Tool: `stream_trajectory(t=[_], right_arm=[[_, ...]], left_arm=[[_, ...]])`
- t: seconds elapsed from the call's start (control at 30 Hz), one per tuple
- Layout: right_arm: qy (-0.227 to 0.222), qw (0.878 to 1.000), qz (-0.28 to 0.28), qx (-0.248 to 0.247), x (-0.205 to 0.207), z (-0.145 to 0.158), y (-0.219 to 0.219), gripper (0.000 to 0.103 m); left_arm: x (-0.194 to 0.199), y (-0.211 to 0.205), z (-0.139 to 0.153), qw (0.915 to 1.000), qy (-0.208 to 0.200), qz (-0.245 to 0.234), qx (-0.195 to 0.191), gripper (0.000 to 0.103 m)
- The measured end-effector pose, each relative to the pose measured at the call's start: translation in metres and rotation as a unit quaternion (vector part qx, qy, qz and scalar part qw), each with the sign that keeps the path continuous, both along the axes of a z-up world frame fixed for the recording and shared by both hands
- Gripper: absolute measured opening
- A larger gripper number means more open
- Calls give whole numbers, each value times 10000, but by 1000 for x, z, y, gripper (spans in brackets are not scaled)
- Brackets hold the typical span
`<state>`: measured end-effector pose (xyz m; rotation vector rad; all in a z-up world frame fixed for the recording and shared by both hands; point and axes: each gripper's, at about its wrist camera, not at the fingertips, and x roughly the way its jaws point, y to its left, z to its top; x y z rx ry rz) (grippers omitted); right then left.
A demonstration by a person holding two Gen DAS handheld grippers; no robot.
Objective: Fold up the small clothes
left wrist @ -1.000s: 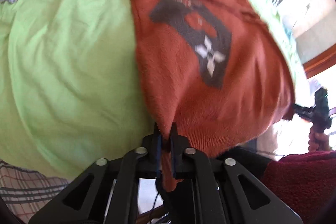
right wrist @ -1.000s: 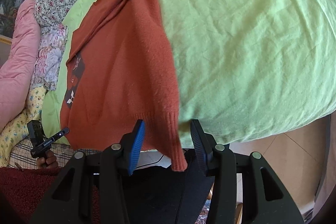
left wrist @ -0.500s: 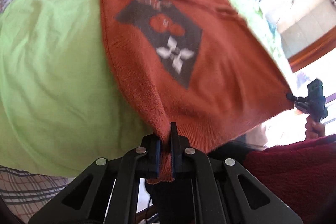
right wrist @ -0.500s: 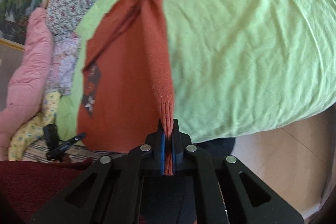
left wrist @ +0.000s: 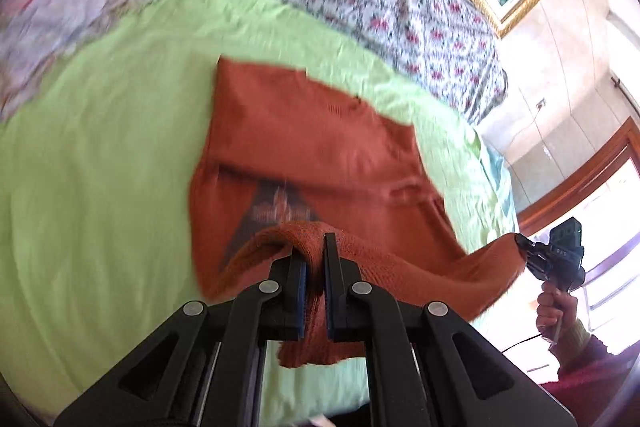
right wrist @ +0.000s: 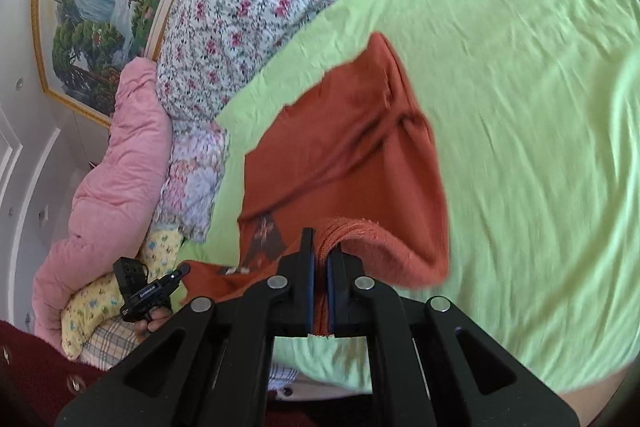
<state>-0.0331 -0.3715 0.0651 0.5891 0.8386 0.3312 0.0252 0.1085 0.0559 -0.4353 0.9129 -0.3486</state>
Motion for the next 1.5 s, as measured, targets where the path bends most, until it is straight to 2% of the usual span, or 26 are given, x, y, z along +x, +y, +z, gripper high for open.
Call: stream_trajectory(t=[0.1,0.23,0.43,0.77,1.1,1.17,1.27,1.33,1.4,1.5], right_arm=[[-168,9996,-159,-162,48,14,-8,5],[-257,9984,-345,-362,110,19,-17,5],[-128,9974,-282,-652,195,8,-13,5],[366,9958,-124,-830,272,-31,-21,5],[751,9920,-9,-1015,311,-60,-20,7],[810,9918,-32,-993,313,-61,-22,8],[903,9920,-162,-871,309,-58,-28,14],[850,9926,-274,-823,300,-50,-31,26],[659,9920,-463,-976,284,-37,-33,40],[374,9946,-426,-869,262,-21,-29,40]], left_arm=[[47,-7,11,9996,-251,29,125,4],[106,-8,9,9991,-294,230,199,4],[170,-3,-16,9981,-44,522,311,4],[234,14,-62,9950,407,841,341,5],[269,13,-100,9896,797,1052,568,6],[270,13,-104,9889,888,1031,603,10],[262,15,-98,9890,943,995,547,17],[250,16,-88,9890,906,991,621,37],[232,14,-77,9902,811,937,650,38],[206,-9,-65,9949,738,507,458,38]])
